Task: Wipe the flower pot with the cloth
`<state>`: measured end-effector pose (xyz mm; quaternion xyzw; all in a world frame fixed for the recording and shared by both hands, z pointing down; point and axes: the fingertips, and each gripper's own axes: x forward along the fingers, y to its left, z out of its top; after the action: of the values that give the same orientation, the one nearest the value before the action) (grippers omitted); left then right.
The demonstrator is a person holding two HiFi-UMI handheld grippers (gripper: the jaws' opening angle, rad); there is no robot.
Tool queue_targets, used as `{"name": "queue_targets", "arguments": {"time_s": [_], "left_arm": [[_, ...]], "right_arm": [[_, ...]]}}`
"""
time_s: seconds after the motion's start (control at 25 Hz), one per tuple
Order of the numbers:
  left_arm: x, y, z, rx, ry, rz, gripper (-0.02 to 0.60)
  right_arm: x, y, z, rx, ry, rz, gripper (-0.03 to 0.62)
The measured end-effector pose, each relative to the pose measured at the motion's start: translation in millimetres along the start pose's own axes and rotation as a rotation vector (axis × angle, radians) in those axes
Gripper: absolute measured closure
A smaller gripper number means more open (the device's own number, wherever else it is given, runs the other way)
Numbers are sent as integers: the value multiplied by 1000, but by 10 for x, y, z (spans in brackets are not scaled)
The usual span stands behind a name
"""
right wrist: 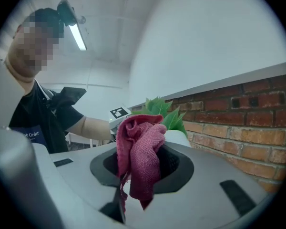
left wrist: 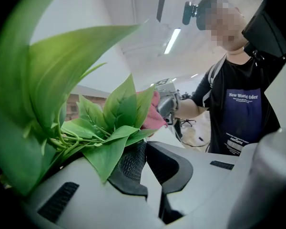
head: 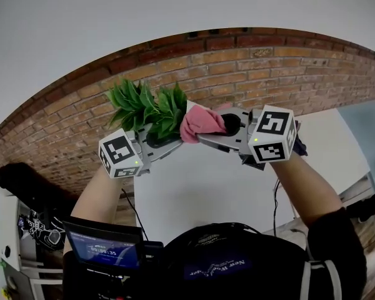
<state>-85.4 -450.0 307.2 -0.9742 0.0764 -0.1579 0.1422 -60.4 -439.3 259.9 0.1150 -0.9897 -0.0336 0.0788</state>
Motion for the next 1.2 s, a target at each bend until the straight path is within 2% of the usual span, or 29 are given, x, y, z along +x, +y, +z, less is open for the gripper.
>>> {"name": "queue_targets", "arguments": {"time_s": [0.16,0.4,0.48,0.56,0.92,1.2], "left_arm": [[-69,192,91,-28,-42,90,575],[-217,334,320,-189,-221,120,575],[-278,340,437,-224,-297,99,575],[-299,306,527,-226,-337,71,575],[-384,120,645,-212,-405,-52,575],[-466,-102,722,-194,-466,-175,575]], "right_arm": [[135,35,-137,-2,25,-3,485],[179,-7,-209,58,2,-4,485],[186,-29,-263,62,10,-14,485],[169,-75,-311,80,-2,-23,485],[-7,-314,-457,158,-49,-62,485],[-232,-480,-338,305,-204,-29,485]]}}
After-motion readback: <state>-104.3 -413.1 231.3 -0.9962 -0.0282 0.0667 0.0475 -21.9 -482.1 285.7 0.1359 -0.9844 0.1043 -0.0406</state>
